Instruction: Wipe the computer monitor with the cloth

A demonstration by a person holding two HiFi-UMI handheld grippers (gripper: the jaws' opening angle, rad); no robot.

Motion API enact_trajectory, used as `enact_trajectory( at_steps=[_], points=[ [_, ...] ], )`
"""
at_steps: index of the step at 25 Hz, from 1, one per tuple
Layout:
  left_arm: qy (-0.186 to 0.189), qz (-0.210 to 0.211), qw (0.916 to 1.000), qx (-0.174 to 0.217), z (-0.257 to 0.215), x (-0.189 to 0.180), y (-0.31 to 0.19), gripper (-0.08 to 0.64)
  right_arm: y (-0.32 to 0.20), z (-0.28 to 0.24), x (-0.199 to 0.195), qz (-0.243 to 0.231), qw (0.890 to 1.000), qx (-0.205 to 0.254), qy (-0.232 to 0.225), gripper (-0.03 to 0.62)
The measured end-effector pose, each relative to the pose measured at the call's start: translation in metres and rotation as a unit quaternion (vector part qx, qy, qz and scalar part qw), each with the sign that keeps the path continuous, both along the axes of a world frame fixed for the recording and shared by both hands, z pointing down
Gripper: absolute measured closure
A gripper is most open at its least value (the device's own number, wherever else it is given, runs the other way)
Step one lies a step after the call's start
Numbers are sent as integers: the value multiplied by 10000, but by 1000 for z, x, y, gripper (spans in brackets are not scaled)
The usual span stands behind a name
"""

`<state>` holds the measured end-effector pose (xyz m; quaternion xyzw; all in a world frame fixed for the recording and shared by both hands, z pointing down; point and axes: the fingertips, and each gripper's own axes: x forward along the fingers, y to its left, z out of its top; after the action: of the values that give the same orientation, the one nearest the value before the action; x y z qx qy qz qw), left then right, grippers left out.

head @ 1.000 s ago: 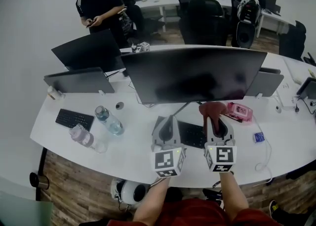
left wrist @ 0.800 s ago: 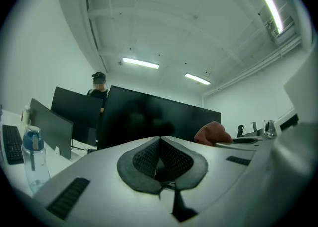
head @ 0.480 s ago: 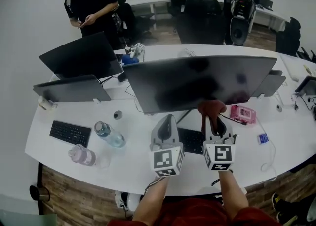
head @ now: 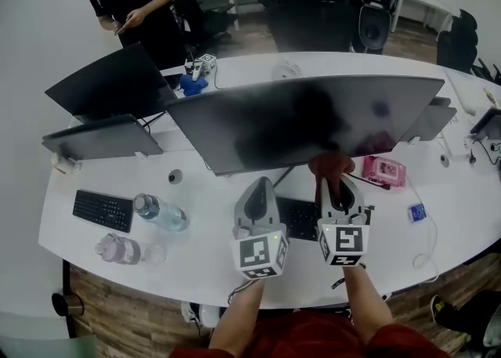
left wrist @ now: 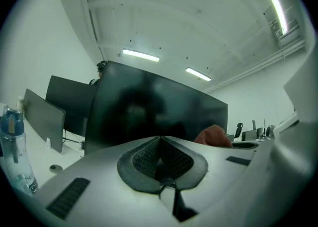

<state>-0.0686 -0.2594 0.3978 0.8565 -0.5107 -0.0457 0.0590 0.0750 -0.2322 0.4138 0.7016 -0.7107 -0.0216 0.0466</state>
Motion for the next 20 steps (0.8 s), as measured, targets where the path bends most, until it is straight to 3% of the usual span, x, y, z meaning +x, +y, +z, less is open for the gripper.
enact_trajectory(
  at_steps=[9,20],
  points=[
    [-130,-82,9998,-154,16,11,0,537,-4,33,27,140,9996,-240,-89,517],
    [-234,284,9990,-245,29,64,0,537,9,58,125,1040,9935,-449,-71,516]
  ],
)
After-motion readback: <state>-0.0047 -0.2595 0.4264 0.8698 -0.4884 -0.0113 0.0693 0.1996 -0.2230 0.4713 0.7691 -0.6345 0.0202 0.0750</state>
